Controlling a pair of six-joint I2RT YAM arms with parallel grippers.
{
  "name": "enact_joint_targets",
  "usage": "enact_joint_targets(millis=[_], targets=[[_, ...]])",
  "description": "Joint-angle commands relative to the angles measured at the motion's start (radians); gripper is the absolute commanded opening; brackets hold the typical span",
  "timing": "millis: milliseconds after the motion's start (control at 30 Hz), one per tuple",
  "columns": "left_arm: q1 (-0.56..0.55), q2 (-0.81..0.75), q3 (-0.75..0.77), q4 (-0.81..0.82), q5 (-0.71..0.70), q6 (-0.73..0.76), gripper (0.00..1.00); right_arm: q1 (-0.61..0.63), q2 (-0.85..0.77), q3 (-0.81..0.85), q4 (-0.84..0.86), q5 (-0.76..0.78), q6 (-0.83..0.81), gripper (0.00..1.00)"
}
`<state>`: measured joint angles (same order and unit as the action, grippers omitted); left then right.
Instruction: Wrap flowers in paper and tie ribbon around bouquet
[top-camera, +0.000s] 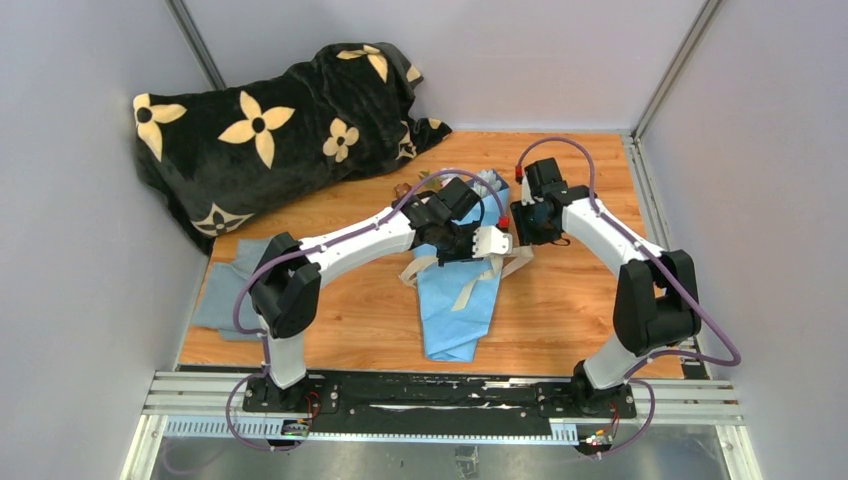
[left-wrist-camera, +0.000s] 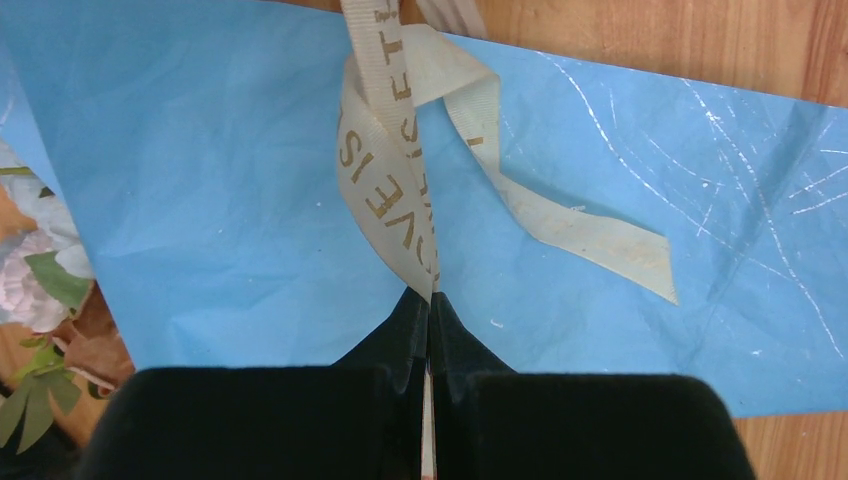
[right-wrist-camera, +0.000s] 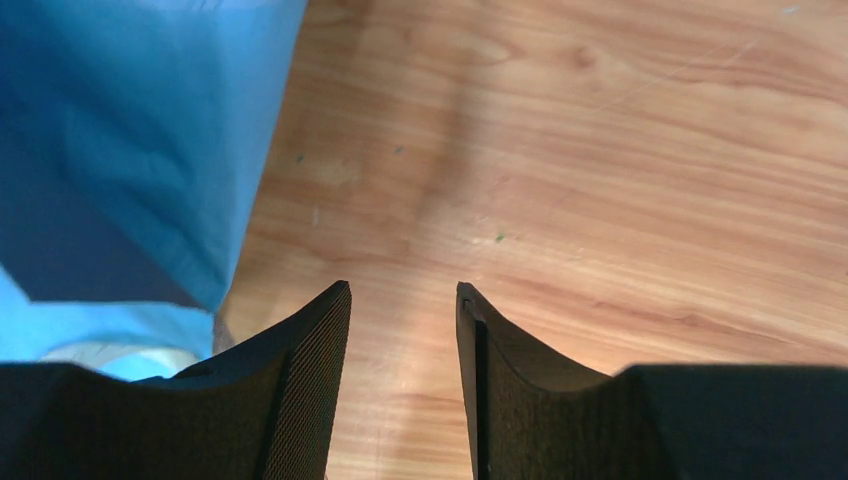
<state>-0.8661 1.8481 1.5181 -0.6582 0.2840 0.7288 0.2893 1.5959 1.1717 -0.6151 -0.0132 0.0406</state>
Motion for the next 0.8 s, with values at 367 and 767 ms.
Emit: enact_joint_targets(millis=[367,767], targets=[[0.047,0.059,0.032,0.068,0.018,-0.095,0.0,-0.107,-0.092,0.016,0.147,0.088,0.035,0.51],[0.058,0.084,0.048,0.062,0.046,-0.111,0.0,0.221,-0.723,-0.609,0.43,0.031,0.374,0.42]])
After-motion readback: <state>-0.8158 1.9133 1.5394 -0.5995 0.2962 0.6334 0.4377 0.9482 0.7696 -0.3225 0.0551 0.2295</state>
